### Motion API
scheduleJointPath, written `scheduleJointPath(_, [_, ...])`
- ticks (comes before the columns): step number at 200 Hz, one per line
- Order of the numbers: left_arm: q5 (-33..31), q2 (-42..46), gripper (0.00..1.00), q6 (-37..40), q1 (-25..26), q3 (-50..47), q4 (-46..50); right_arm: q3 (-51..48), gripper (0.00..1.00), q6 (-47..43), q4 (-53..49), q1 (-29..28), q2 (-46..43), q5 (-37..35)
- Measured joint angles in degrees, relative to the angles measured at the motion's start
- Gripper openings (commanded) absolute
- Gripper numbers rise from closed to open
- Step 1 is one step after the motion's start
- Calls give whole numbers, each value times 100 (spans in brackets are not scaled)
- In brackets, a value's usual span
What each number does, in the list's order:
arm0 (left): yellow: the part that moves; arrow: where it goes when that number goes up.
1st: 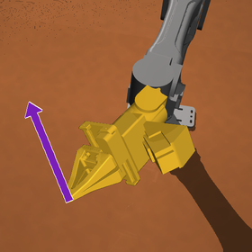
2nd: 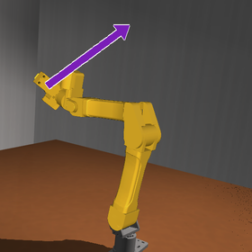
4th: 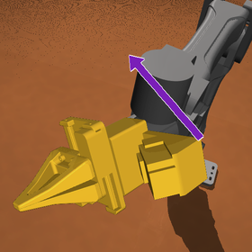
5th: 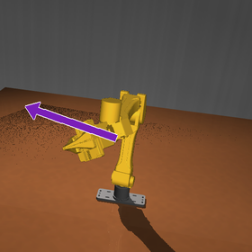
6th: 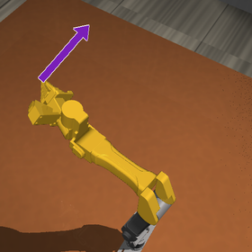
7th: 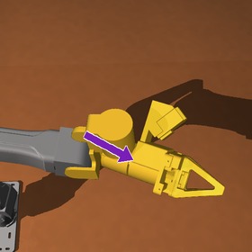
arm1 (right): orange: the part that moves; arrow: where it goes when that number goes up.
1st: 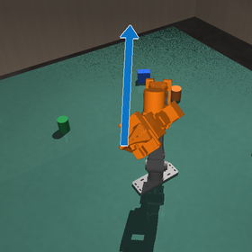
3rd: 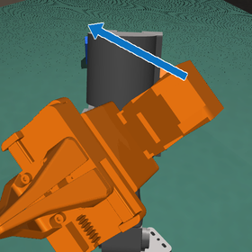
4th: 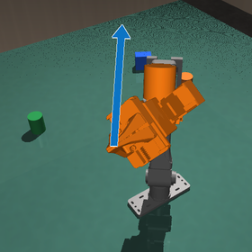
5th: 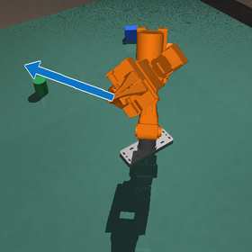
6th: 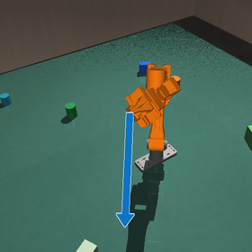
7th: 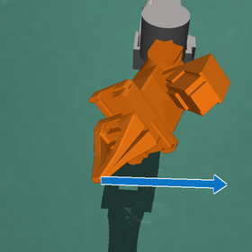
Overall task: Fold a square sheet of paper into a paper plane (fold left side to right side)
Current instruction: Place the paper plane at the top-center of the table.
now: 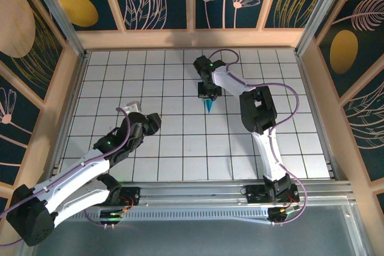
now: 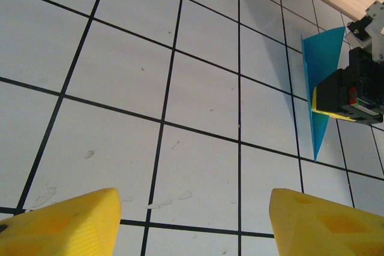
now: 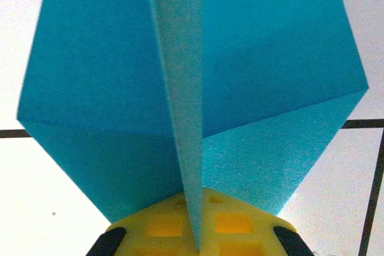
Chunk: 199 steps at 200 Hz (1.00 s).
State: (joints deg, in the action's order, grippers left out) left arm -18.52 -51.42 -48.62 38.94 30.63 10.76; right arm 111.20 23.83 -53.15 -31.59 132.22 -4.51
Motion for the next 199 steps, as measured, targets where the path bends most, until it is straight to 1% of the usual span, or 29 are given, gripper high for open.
scheduleJointPath(31, [0, -13, 67, 0, 0, 0, 2, 0, 1, -90, -31, 0, 42, 2])
scheduleJointPath(98, [24, -164, 67, 0, 0, 0, -2, 0, 2, -107, -24, 216, 74, 68])
scheduleJointPath(199, [70, -271, 68, -2, 0, 0, -15, -144, 3, -149, 83, 232, 72, 203])
